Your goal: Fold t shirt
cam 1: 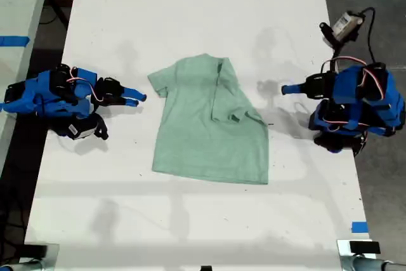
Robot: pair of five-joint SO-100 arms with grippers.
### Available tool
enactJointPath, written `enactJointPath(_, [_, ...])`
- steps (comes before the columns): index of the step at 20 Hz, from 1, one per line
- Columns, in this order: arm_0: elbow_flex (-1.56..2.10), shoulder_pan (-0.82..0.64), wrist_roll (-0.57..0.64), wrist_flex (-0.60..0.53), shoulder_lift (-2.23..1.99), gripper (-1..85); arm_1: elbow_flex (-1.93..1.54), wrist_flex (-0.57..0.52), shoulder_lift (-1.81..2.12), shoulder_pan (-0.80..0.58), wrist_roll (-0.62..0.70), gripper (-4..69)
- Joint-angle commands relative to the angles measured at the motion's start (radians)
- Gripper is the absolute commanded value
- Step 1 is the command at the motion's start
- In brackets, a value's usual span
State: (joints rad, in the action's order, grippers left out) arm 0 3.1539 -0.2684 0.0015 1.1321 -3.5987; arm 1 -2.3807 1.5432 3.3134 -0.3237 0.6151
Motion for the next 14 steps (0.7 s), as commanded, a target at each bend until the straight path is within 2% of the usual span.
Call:
enactJointPath(1, [-0.012, 0.006, -0.015, 0.002, -0.008, 14.6, -0.316, -0.092, 0.19, 0.046, -0.051, 0.8])
enactJointPath(4, [-0.012, 0.017, -0.015, 0.002, -0.008, 14.0, -0.525, -0.178, 0.187, 0.067, -0.02, 0.8])
enactJointPath(5, [-0.012, 0.023, 0.014, 0.0, -0.008, 9.8, -0.58, -0.184, 0.189, 0.067, -0.005, 0.8])
enactJointPath(7, [-0.012, 0.034, 0.049, -0.008, -0.008, 5.1, -0.653, -0.144, 0.189, 0.017, -0.012, 0.8])
enactJointPath(9, [0.002, 0.032, 0.061, -0.026, -0.009, 0.4, -0.66, -0.153, 0.189, 0.018, -0.023, 0.8])
enactJointPath(14, [0.012, 0.043, 0.044, -0.032, -0.009, -0.2, -0.673, -0.144, 0.19, -0.008, -0.081, 0.8])
